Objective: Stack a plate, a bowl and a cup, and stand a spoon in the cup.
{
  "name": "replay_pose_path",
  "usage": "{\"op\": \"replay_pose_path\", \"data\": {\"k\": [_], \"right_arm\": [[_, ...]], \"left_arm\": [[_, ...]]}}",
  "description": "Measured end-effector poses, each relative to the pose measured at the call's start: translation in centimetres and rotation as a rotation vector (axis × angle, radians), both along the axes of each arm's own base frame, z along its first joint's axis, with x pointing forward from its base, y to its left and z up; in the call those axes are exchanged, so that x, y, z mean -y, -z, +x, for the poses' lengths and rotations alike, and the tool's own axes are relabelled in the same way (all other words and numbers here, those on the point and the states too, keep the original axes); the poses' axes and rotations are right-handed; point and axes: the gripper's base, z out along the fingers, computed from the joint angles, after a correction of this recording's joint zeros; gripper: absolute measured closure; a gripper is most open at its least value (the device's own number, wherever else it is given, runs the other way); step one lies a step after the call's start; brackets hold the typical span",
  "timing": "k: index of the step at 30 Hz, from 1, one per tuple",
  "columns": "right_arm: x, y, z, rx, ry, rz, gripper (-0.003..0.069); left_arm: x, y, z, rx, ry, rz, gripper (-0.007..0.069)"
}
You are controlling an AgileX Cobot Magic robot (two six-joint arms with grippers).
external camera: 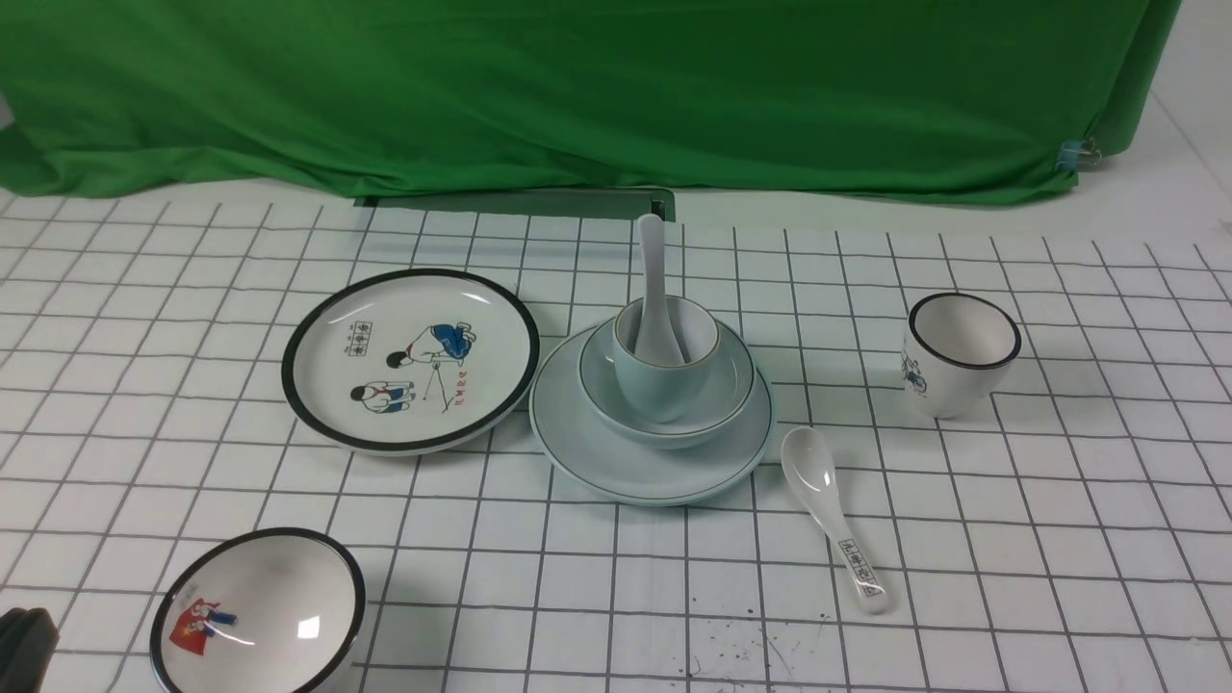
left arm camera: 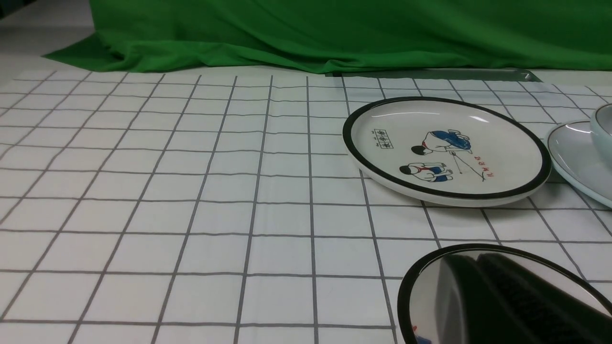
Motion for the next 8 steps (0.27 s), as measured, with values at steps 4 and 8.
{"op": "replay_pose_path", "data": {"k": [4, 8], "right_arm": [[0.0, 0.0, 0.0, 0.0, 0.0, 0.0, 0.0424], [0.0, 0.0, 0.0, 0.0, 0.0, 0.001, 0.0421]], "left_arm": [[0.0, 0.0, 0.0, 0.0, 0.0, 0.0, 0.0653], [0.0, 0.0, 0.0, 0.0, 0.0, 0.0, 0.0653]]}}
